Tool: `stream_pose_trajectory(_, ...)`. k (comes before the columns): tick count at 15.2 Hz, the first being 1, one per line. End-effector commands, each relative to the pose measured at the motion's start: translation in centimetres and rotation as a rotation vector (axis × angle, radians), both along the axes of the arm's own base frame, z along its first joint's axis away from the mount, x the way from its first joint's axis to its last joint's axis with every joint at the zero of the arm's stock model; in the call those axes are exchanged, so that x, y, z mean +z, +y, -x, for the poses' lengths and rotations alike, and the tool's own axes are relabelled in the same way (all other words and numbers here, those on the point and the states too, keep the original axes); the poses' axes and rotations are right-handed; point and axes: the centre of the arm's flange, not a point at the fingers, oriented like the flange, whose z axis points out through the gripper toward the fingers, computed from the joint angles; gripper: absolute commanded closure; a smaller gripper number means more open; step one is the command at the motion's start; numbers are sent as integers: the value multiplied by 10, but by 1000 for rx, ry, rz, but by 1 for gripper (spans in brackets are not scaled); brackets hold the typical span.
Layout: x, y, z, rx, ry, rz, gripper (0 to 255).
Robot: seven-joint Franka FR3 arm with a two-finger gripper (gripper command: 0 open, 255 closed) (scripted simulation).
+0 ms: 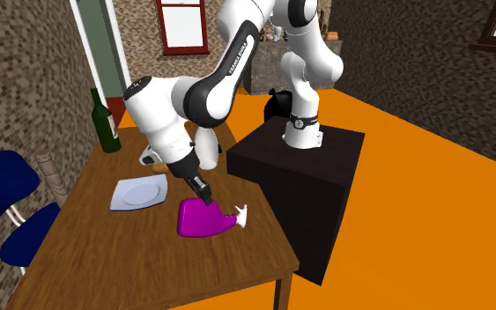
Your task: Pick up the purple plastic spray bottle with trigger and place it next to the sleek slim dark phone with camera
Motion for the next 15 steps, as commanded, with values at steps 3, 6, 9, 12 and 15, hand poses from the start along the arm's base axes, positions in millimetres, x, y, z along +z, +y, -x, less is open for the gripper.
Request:
stream_pose_trajectory(3,20,0,0,0,0,0,255)
stream_pose_trajectory(6,36,0,0,0,0,0,255)
stream_pose_trajectory(9,52,0,0,0,0,0,255)
stream_pose_trajectory(12,67,0,0,0,0,0,255)
stream_pose_trajectory(15,83,0,0,0,0,0,255)
